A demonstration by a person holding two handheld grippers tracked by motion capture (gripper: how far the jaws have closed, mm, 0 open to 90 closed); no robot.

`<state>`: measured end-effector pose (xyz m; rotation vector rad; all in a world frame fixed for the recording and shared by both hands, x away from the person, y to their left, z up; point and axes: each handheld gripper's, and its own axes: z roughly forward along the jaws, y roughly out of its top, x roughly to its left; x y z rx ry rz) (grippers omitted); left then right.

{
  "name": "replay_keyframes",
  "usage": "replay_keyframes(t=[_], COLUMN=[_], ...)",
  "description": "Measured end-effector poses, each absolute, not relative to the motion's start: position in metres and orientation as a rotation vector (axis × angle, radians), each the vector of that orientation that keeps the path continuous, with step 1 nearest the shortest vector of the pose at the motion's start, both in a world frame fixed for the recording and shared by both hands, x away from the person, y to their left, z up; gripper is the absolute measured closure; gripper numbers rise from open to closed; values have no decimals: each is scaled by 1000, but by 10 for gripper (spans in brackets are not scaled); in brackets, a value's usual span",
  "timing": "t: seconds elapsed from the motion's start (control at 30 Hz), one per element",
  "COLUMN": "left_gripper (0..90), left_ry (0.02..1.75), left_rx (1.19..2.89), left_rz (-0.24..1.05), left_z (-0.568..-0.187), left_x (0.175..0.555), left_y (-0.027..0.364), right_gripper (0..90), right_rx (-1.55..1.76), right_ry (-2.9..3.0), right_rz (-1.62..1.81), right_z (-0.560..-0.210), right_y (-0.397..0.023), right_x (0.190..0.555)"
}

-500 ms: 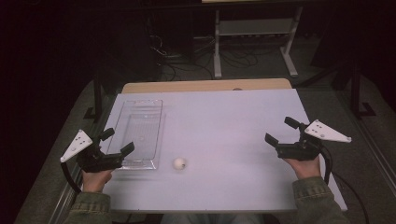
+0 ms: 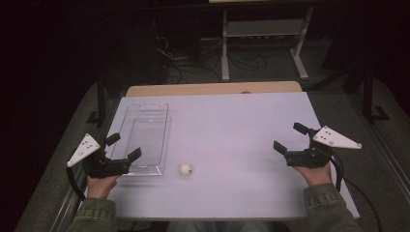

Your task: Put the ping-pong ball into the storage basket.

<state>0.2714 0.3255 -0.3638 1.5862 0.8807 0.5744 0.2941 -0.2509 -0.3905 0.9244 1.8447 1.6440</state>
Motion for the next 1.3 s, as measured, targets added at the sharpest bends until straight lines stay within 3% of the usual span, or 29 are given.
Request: replay_keyframes(t=[1.3], left_gripper=[0], left_ry=[753], left_rx=[1800], left_rz=[581], left_z=[-319], left_x=[290], left_y=[287], right_gripper=[0], right_rx=[935], right_ry=[1864], right_rz=[1671], right_z=[-390], right_y=[-256], right_x=[289])
